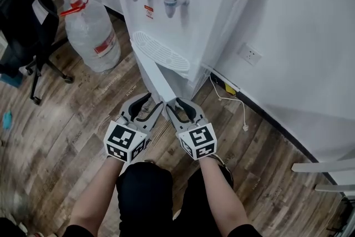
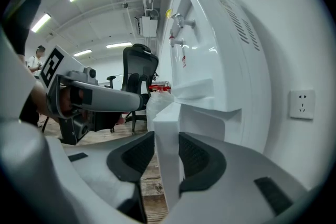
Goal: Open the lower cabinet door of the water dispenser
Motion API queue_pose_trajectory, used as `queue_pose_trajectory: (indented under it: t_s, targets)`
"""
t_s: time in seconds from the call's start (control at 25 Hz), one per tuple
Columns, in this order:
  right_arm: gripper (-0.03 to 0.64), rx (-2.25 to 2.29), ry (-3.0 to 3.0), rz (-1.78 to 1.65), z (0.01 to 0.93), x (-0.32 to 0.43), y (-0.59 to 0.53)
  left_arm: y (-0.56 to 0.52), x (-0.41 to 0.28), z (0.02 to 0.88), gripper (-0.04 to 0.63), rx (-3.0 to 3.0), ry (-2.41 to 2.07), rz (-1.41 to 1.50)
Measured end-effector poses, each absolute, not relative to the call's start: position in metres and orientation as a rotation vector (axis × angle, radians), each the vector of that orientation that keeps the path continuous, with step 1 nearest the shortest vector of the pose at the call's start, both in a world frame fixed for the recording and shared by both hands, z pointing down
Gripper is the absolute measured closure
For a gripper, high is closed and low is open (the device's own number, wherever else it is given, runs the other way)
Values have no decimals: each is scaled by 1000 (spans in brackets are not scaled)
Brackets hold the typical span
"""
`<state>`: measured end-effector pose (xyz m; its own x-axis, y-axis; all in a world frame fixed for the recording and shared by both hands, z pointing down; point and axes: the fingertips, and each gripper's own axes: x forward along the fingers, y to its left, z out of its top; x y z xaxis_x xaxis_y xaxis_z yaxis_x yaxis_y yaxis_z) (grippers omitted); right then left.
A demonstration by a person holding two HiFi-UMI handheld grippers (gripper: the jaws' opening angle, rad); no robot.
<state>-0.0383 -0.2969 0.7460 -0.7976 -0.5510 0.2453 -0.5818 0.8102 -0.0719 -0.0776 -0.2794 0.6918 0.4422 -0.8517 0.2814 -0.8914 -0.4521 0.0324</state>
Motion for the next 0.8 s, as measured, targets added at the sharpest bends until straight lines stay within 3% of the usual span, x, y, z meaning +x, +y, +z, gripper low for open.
queue_pose_trajectory:
  t_s: [0.8]
  targets:
    - [467,660,-2871,231,747,-86,-254,-271,-99,706,280,2445,-1666,456]
